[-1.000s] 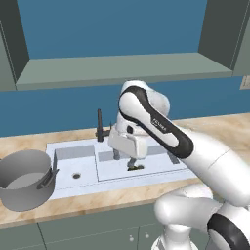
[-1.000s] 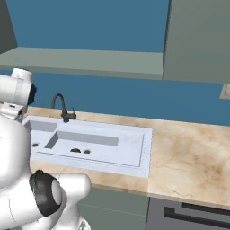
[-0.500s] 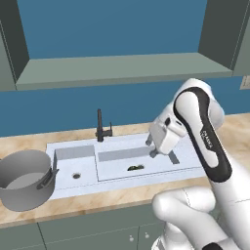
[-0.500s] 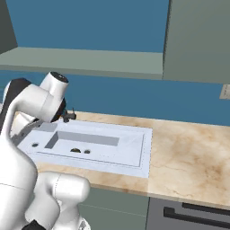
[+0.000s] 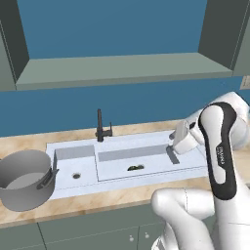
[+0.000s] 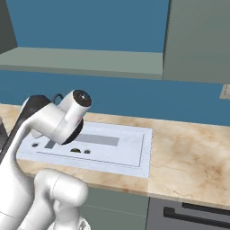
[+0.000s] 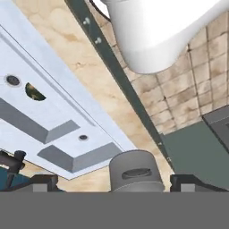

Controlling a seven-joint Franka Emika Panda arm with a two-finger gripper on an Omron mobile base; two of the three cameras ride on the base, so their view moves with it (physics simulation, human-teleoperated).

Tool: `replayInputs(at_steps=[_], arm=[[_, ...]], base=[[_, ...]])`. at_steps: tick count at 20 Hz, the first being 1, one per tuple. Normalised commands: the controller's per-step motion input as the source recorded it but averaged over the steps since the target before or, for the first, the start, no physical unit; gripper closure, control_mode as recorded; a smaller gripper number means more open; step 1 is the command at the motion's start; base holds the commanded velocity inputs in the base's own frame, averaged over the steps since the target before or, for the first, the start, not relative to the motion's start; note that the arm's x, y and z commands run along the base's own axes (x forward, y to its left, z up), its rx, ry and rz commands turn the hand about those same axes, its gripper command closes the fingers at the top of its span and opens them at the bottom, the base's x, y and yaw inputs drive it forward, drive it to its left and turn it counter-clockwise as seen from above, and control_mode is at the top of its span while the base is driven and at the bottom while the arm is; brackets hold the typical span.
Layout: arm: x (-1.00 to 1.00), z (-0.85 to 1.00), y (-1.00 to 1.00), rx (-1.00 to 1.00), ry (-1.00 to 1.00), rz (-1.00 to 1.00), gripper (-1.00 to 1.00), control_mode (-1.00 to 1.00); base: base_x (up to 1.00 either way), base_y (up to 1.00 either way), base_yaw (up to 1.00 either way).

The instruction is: Dump the squash from the pot into the sink. Then turn on the water and wash the squash. Then turn off the water and put the squash back in the pot.

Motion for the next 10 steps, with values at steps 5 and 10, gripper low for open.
replayInputs(at_steps=[5, 10], arm=[[0.52, 0.00, -0.02, 0.07, -0.09, -0.48, -1.00, -1.00], [0.68, 0.00, -0.05, 0.18, -0.03, -0.28, -1.00, -1.00]], base=[[0.00, 0.00, 0.00], [0.00, 0.00, 0.00]])
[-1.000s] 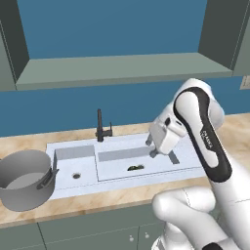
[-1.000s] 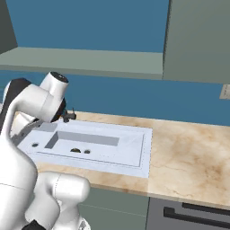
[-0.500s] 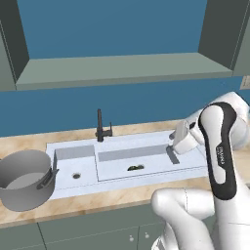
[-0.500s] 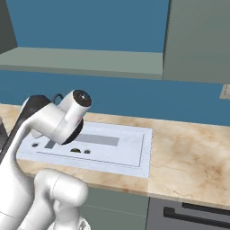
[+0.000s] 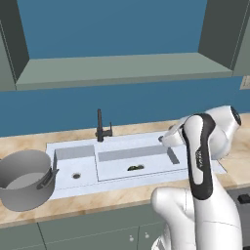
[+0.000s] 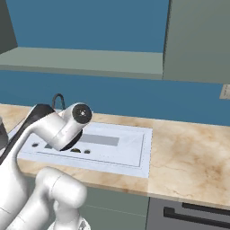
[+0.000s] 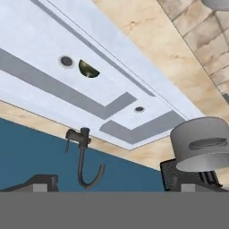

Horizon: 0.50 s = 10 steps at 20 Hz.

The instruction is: Dump the squash from the pot into the sink. Then turn on the water and wash the squash. Then turn off the water and put the squash back in the pot.

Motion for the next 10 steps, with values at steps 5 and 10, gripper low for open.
replayInputs(at_steps=[5, 10], arm=[[0.74, 0.00, -0.07, 0.30, 0.00, -0.01, -1.00, -1.00], [0.71, 0.00, 0.00, 0.30, 0.00, 0.00, -1.00, -1.00]], base=[[0.00, 0.00, 0.00], [0.00, 0.00, 0.00]])
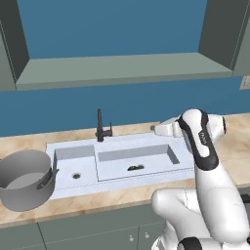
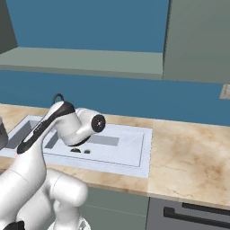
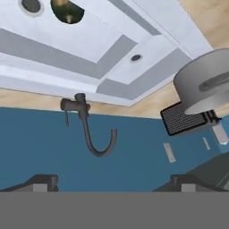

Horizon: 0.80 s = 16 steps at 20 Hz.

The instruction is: Dump the squash from the pot into the sink. Then turn on the water and wash the squash. Then turn off the water and put the squash back in the pot.

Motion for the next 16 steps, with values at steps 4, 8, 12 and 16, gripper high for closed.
replayInputs(at_steps=[4, 8, 12, 16], arm=[[0.44, 0.00, 0.00, 0.16, -0.01, 0.00, -1.00, -1.00], [0.17, 0.00, 0.00, 0.01, -0.02, 0.00, -1.00, -1.00], [0.00, -0.01, 0.06, -0.05, -0.09, 0.00, -1.00, -1.00], [0.05, -0.02, 0.22, -0.08, -0.09, 0.00, -1.00, -1.00]], base=[[0.00, 0.00, 0.00], [0.00, 0.00, 0.00], [0.00, 0.00, 0.00], [0.00, 0.00, 0.00]])
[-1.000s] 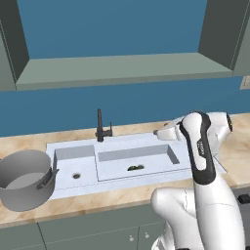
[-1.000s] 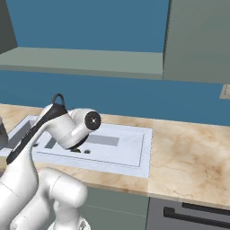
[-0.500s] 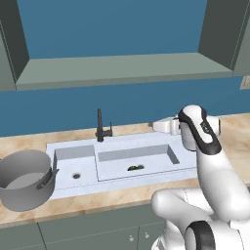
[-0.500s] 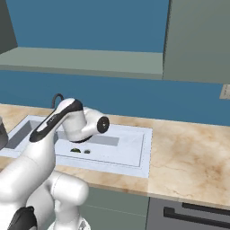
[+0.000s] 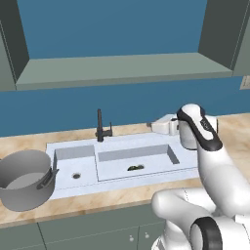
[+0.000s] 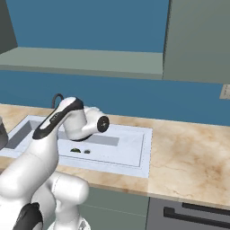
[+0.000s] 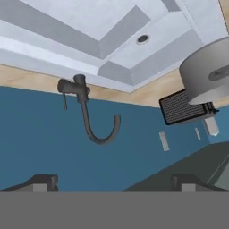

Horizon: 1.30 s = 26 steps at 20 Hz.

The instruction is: Dump the squash from the pot into the sink. Then turn on the water and wash the squash. Then turn off the water and put the squash back in the pot.

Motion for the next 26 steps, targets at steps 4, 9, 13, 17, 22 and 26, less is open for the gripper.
replayInputs(at_steps=[4, 9, 13, 17, 22, 26], arm=[[0.02, -0.15, 0.42, -0.10, -0.06, 0.00, -1.00, -1.00], [0.17, -0.18, 0.25, -0.08, 0.00, 0.00, -1.00, -1.00], [0.29, -0.21, 0.09, -0.01, 0.00, 0.00, -1.00, -1.00], [0.34, -0.24, 0.05, 0.00, 0.01, 0.02, -1.00, -1.00], [0.32, -0.24, 0.13, 0.00, 0.00, 0.04, -1.00, -1.00], [0.27, -0.14, 0.15, 0.00, 0.00, 0.07, -1.00, -1.00]], base=[[0.00, 0.00, 0.00], [0.00, 0.00, 0.00], [0.00, 0.00, 0.00], [0.00, 0.00, 0.00], [0.00, 0.00, 0.00], [0.00, 0.00, 0.00]])
